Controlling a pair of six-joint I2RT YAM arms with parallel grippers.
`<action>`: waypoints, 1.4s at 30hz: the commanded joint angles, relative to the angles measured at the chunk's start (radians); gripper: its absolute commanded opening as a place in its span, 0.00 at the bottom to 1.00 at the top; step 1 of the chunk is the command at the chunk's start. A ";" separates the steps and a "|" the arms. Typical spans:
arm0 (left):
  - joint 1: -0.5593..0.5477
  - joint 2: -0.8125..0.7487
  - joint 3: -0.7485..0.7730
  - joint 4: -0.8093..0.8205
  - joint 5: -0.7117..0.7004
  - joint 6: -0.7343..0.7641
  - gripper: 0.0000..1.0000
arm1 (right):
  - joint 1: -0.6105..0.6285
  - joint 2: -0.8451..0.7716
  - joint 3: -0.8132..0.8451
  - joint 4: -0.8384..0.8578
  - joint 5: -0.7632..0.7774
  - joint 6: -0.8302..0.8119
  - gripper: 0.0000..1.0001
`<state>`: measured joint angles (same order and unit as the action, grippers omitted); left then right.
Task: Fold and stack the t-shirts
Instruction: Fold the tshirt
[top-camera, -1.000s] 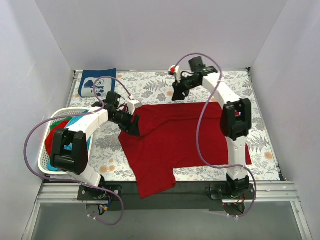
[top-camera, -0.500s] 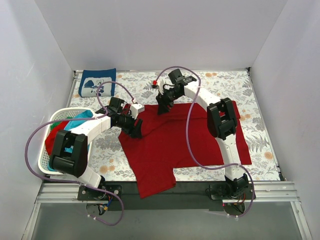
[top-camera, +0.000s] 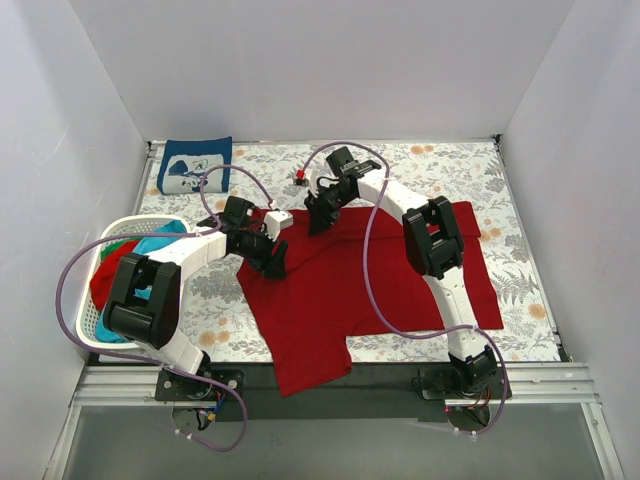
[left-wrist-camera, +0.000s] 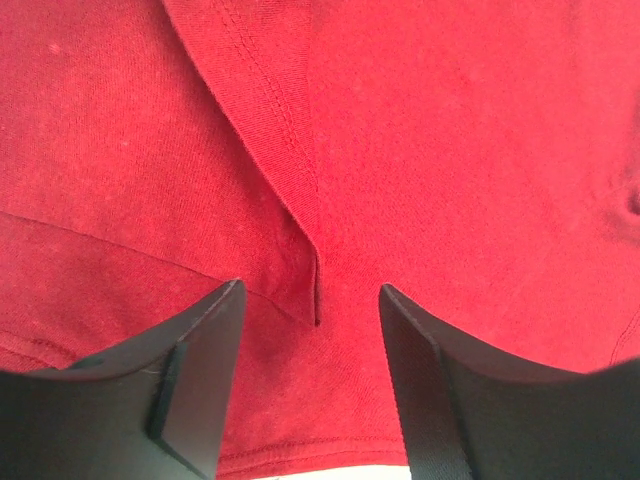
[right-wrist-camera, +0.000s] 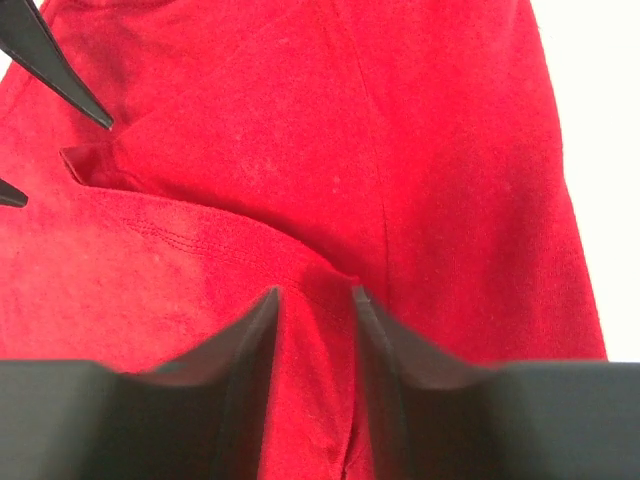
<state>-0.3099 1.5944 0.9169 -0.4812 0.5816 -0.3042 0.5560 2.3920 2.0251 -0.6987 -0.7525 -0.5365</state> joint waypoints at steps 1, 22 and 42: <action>-0.009 -0.005 0.007 0.000 -0.003 0.002 0.53 | 0.005 -0.013 -0.005 0.015 -0.031 0.013 0.35; -0.018 -0.020 0.052 -0.095 -0.011 0.002 0.04 | -0.011 -0.129 -0.086 0.010 -0.071 -0.022 0.01; -0.074 -0.053 0.191 -0.365 0.058 -0.055 0.00 | -0.047 -0.252 -0.207 0.004 -0.120 -0.031 0.01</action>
<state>-0.3740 1.5764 1.0679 -0.7803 0.6064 -0.3420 0.5060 2.2089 1.8420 -0.6926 -0.8413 -0.5529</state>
